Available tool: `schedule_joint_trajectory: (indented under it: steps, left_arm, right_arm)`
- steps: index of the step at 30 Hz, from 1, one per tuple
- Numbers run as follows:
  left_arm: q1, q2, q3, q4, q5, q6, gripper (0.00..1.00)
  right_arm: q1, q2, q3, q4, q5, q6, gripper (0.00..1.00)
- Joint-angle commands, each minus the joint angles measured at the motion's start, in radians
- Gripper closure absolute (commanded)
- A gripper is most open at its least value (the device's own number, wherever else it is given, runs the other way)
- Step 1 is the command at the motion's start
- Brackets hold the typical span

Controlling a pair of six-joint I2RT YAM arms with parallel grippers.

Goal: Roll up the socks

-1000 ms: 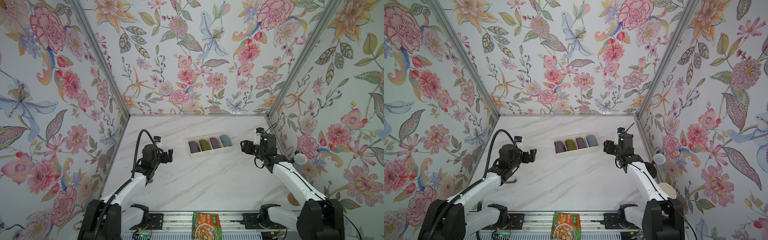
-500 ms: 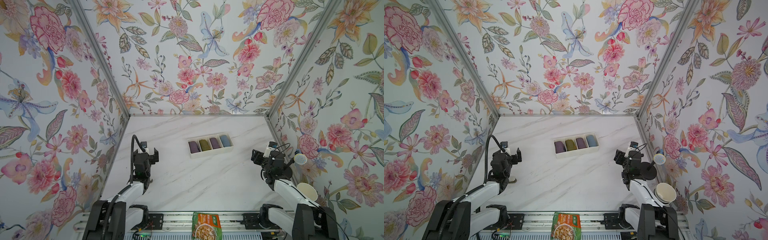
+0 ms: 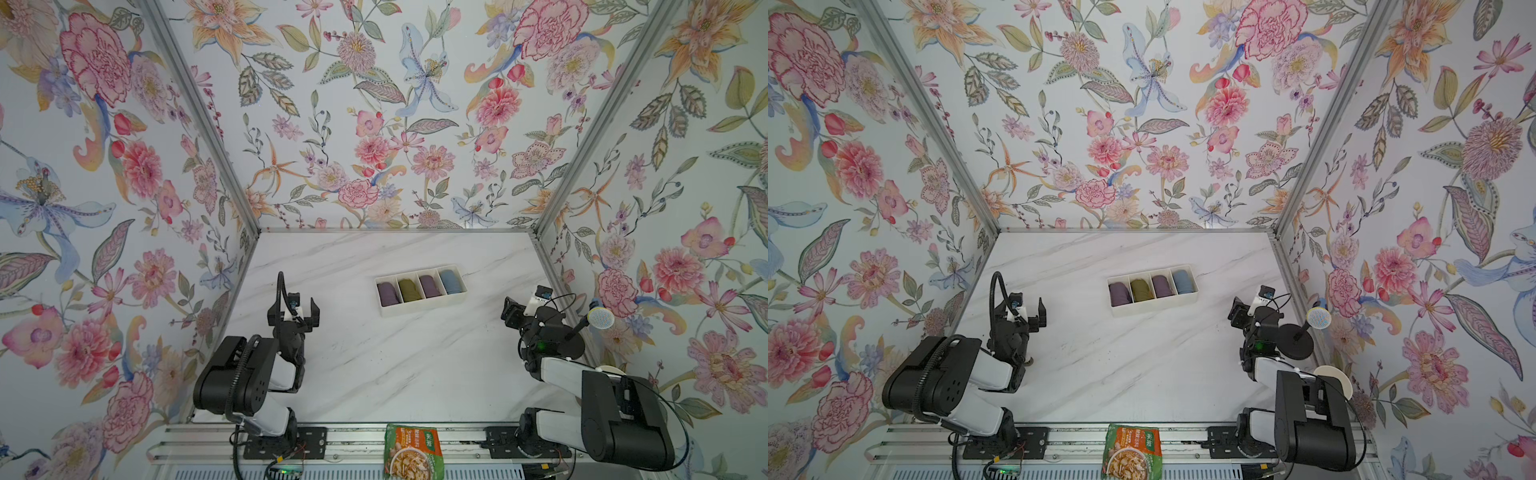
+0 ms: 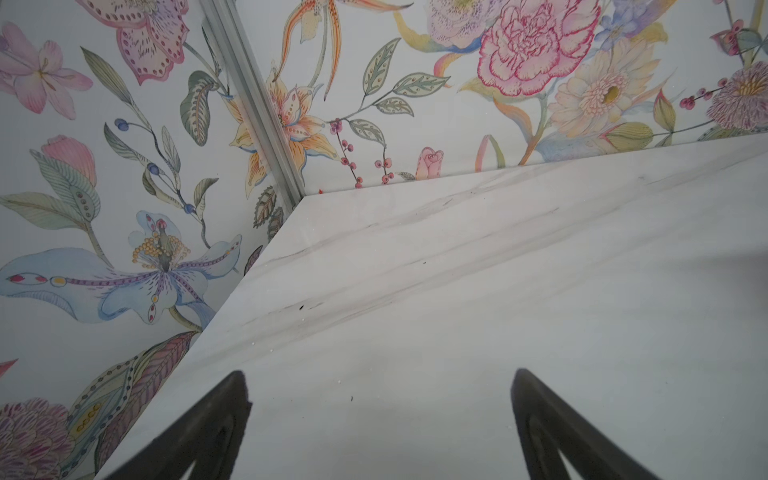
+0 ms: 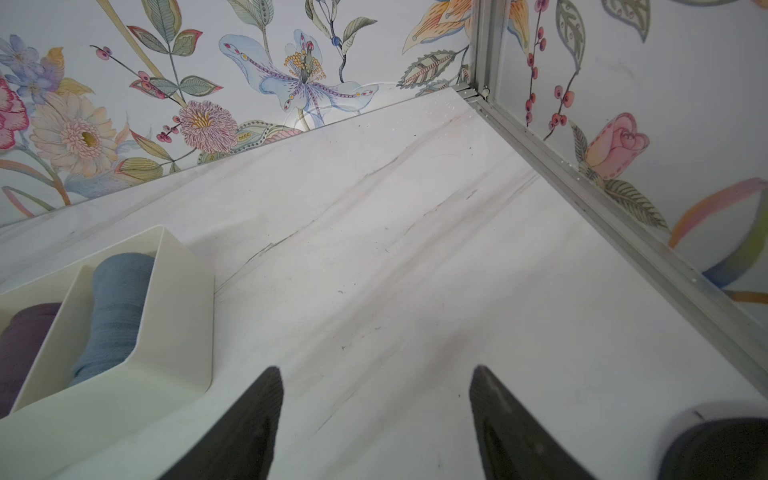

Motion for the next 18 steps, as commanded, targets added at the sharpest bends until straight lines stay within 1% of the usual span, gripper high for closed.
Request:
schedule_joint_trajectory:
  steps: [1,3,7,10,12,15,16,18]
  left_arm:
    - [0.009,0.004,0.001,0.095,0.040,0.024,0.01]
    - [0.009,0.002,0.001,0.092,0.042,0.024,0.01]
    - [0.008,0.004,-0.005,0.105,0.049,0.028,0.01]
    - [0.009,0.004,-0.009,0.111,0.054,0.029,0.01]
    - [0.009,0.004,-0.008,0.110,0.052,0.030,0.01]
    - [0.009,0.004,-0.006,0.106,0.051,0.028,0.01]
    - [0.009,0.004,-0.005,0.104,0.050,0.028,0.01]
    - [0.009,0.004,-0.003,0.102,0.049,0.027,0.01]
  right_arm:
    - [-0.007,0.025,-0.003,0.118,0.023,-0.039,0.27]
    - [-0.007,0.043,0.009,0.127,0.032,-0.059,0.27]
    - [-0.010,0.116,-0.004,0.256,0.032,-0.080,0.27]
    - [0.000,0.117,0.018,0.207,0.013,-0.099,0.27]
    - [0.000,0.126,0.016,0.222,-0.013,-0.110,0.27]
    - [0.013,0.143,0.005,0.266,-0.082,-0.155,0.27]
    - [0.033,0.170,-0.016,0.326,-0.093,-0.188,0.27]
    - [0.077,0.282,-0.066,0.569,-0.090,-0.226,0.28]
